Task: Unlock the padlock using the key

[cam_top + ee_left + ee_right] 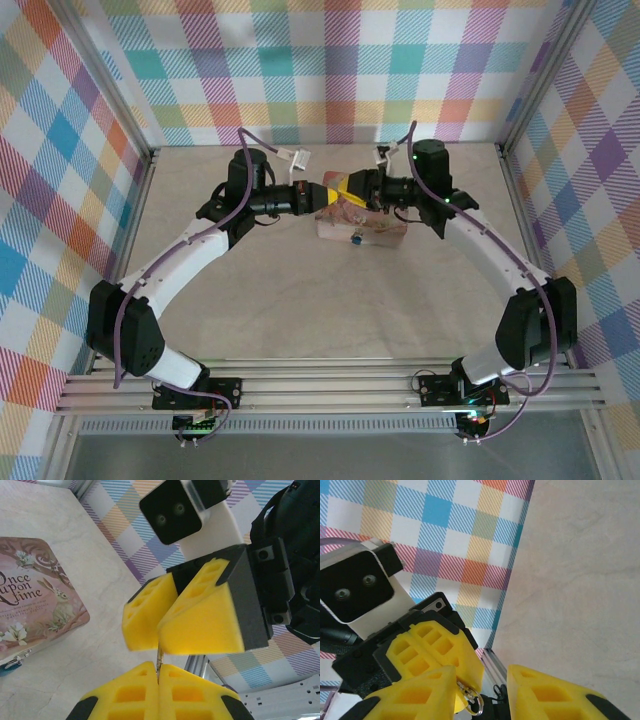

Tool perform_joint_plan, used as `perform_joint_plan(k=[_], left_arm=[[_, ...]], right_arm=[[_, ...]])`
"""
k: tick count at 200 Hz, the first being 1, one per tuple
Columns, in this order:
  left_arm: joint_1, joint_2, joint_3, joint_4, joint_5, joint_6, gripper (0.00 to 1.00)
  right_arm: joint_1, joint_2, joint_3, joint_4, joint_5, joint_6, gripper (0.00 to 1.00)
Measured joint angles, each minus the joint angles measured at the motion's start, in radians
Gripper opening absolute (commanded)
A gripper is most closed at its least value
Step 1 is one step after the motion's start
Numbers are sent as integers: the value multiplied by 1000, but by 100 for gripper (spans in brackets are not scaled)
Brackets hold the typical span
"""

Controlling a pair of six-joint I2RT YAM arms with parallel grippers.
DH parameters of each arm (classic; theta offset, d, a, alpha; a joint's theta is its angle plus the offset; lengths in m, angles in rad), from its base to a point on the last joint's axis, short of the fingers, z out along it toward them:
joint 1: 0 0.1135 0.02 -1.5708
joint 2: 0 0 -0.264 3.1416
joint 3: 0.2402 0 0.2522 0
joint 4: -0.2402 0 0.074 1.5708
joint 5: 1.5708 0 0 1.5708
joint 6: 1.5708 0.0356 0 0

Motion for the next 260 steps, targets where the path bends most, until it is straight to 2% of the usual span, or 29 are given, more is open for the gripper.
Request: perform_joint_plan(k=[31, 71, 79, 96, 113, 143, 170, 260], left_arm=[[0, 0, 0, -39, -17, 13, 0], [0, -2, 1, -50, -25, 23, 0], [0, -3, 1, -55, -27, 22, 7], [0, -3, 1, -58, -33, 10, 32], [5, -8, 0, -50, -35, -13, 41], [30, -30, -25, 24, -15, -102, 34], [43, -31, -32, 79, 30, -167, 28], [43, -31, -56, 131, 106, -237, 26]], right_arm=[[8, 11, 1, 12, -10, 14, 0], [8, 11, -12, 42, -13, 16, 0], [8, 11, -20, 57, -14, 11, 0], [8, 11, -22, 64, -22, -21, 0], [8, 11, -7, 19, -27, -108, 0], [8, 13, 89, -134, -48, -308, 0], [6, 13, 155, -198, -86, -436, 0], [4, 28, 160, -234, -142, -517, 0]])
